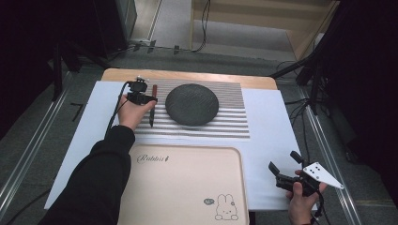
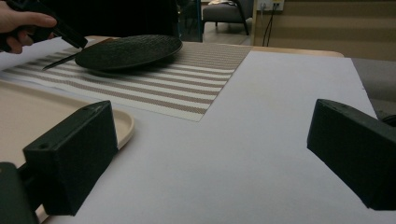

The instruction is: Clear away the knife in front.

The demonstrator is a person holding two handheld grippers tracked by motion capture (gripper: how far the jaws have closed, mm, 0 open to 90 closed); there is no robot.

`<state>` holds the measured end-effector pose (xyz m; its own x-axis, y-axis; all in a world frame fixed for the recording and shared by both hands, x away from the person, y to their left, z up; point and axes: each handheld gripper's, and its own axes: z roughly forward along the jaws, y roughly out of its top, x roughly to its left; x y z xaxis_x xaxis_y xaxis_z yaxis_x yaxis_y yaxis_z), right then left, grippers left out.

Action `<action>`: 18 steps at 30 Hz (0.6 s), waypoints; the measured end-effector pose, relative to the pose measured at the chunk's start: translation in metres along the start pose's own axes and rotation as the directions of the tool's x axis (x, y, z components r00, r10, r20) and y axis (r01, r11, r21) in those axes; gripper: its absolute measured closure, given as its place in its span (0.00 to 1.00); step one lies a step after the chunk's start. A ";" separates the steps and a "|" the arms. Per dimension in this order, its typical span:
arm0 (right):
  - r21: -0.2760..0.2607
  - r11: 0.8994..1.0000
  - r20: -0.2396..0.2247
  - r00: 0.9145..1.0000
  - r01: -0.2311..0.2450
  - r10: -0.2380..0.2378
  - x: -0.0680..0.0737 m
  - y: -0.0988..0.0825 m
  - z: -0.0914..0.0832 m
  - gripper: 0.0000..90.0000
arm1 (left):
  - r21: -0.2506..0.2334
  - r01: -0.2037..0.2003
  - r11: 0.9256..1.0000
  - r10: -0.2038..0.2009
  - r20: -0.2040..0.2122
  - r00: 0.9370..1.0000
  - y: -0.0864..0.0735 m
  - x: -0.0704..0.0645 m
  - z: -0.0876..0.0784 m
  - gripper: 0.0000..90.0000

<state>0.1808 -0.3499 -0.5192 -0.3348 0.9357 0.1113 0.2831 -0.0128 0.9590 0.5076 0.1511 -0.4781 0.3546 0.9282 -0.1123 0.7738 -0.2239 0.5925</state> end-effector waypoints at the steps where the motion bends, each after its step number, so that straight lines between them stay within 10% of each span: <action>1: 0.000 1.000 0.000 1.000 -0.001 0.001 0.000 0.000 0.000 0.01 | 0.001 0.004 1.000 -0.004 -0.004 1.000 0.000 0.000 0.002 0.64; 18: 0.000 1.000 -0.002 1.000 -0.004 0.004 0.000 0.000 0.000 0.01 | 0.025 -0.050 0.998 0.053 -0.131 0.990 0.002 -0.018 0.015 0.71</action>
<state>0.1808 -0.3499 -0.5192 -0.3350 0.9351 0.1157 0.2842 -0.0169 0.9586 0.5106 0.1297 -0.4869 0.3233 0.9460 0.0253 0.7678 -0.2778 0.5774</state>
